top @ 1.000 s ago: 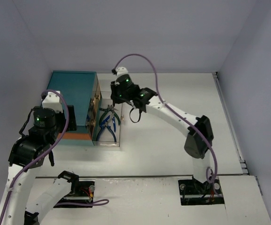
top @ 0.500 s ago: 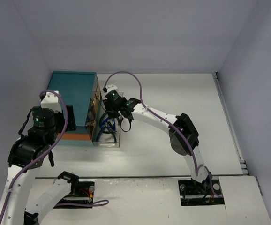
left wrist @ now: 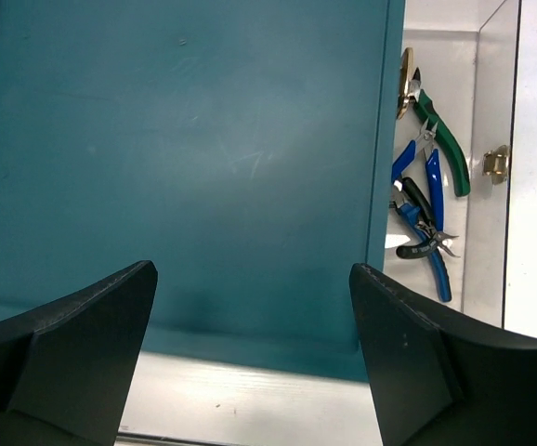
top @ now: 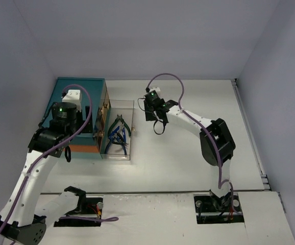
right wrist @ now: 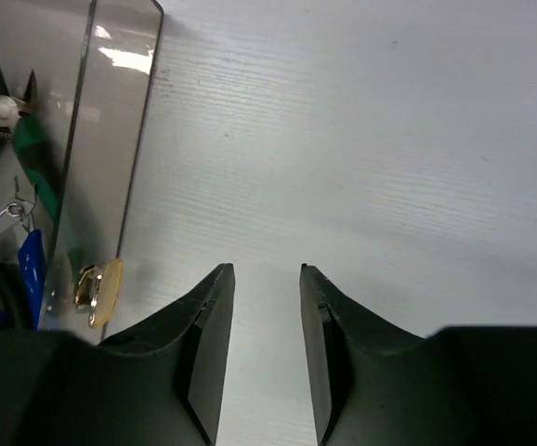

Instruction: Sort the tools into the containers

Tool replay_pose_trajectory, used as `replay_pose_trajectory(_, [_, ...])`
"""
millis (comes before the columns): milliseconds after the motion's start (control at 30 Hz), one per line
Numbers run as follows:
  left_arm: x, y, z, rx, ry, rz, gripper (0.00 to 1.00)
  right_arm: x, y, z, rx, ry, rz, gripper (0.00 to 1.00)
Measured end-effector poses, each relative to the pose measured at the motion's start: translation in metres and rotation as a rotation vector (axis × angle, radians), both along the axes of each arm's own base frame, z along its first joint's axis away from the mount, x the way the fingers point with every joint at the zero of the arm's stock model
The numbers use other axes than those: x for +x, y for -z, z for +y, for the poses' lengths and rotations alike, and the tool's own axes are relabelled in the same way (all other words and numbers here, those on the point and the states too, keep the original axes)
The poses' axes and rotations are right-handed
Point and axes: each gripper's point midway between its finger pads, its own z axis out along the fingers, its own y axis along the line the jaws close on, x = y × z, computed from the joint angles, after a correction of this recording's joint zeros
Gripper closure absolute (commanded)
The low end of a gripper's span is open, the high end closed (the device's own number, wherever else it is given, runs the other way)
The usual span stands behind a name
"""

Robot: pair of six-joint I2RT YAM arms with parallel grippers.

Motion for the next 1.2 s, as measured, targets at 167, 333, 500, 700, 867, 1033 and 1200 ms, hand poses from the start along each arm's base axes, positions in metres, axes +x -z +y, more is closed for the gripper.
replay_pose_trajectory(167, [0.015,0.008,-0.006,-0.015,-0.008,0.019,0.19,-0.012,0.046,0.018,-0.014,-0.042,0.087,0.73])
replay_pose_trajectory(333, [0.020,0.014,-0.009,-0.035,-0.020,0.018,0.19,-0.012,0.065,0.059,0.050,-0.117,0.111,0.73])
replay_pose_trajectory(500, [0.021,0.022,-0.012,-0.056,-0.030,0.026,0.19,-0.008,0.070,0.092,0.074,-0.185,0.111,0.72])
replay_pose_trajectory(700, [0.023,0.024,-0.014,-0.084,-0.038,0.016,0.19,-0.007,0.066,0.154,0.191,-0.285,0.086,0.71])
replay_pose_trajectory(867, [0.022,0.025,-0.015,-0.099,-0.042,0.005,0.19,-0.024,0.059,0.209,0.344,-0.365,0.064,0.65])
replay_pose_trajectory(1033, [0.020,0.030,-0.015,-0.094,-0.041,0.020,0.19,-0.028,0.061,0.223,0.462,-0.368,0.091,0.60])
replay_pose_trajectory(1200, [0.019,0.029,-0.015,-0.095,-0.038,0.019,0.19,-0.030,0.060,0.223,0.518,-0.372,0.075,0.57])
